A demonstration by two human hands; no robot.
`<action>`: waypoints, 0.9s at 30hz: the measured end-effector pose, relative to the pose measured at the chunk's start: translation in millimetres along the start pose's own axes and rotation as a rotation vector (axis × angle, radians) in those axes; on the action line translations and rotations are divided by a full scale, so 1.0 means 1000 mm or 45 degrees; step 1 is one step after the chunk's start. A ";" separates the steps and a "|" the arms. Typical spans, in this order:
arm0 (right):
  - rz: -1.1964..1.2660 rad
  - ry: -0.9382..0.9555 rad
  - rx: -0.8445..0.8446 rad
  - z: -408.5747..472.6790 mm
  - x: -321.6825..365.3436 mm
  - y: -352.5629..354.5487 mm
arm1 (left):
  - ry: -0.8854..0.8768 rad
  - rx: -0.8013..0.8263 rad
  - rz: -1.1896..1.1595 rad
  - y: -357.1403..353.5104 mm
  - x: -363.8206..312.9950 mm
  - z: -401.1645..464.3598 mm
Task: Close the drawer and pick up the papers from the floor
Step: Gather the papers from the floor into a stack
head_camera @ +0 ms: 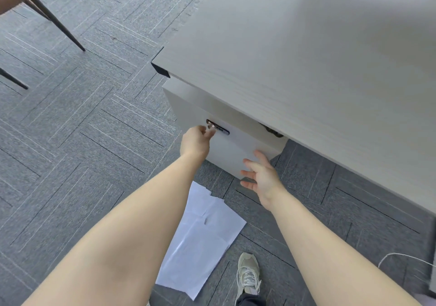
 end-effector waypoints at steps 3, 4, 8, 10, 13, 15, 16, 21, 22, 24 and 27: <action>-0.040 0.052 -0.068 -0.021 -0.014 -0.016 | -0.028 0.024 0.007 0.013 0.034 -0.021; -0.050 0.070 -0.093 -0.031 -0.022 -0.022 | -0.033 0.046 -0.008 0.019 0.052 -0.032; -0.070 0.014 -0.205 -0.065 -0.083 -0.042 | 0.026 0.244 0.027 0.028 0.163 -0.079; -0.092 -0.051 -0.263 -0.071 -0.126 -0.047 | 0.109 0.353 0.090 0.027 0.225 -0.091; -0.188 -0.178 -0.334 -0.058 -0.203 -0.044 | 0.256 0.468 0.156 0.011 0.316 -0.094; -0.233 -0.261 -0.374 -0.039 -0.261 -0.036 | 0.320 0.493 0.181 -0.011 0.369 -0.088; -0.251 -0.293 -0.399 -0.025 -0.292 -0.030 | 0.333 0.498 0.185 -0.026 0.394 -0.081; -0.326 -0.342 -0.530 0.071 -0.449 0.026 | 0.250 0.444 0.253 -0.129 0.496 -0.009; -0.368 -0.332 -0.544 0.089 -0.479 0.041 | 0.231 0.421 0.261 -0.151 0.512 0.009; -0.432 -0.297 -0.617 0.124 -0.531 0.067 | 0.196 0.373 0.284 -0.192 0.543 0.047; -0.534 -0.279 -0.814 0.171 -0.588 0.101 | 0.137 0.289 0.405 -0.243 0.580 0.100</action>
Point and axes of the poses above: each hand's wrist, its own z-axis towards the middle knuckle, its own y-axis out of the back of the hand, x = y × z, the point moved 2 cm from there along z, towards the middle knuckle, and after that the axes turned 13 degrees about z, right-handed, at the moved point
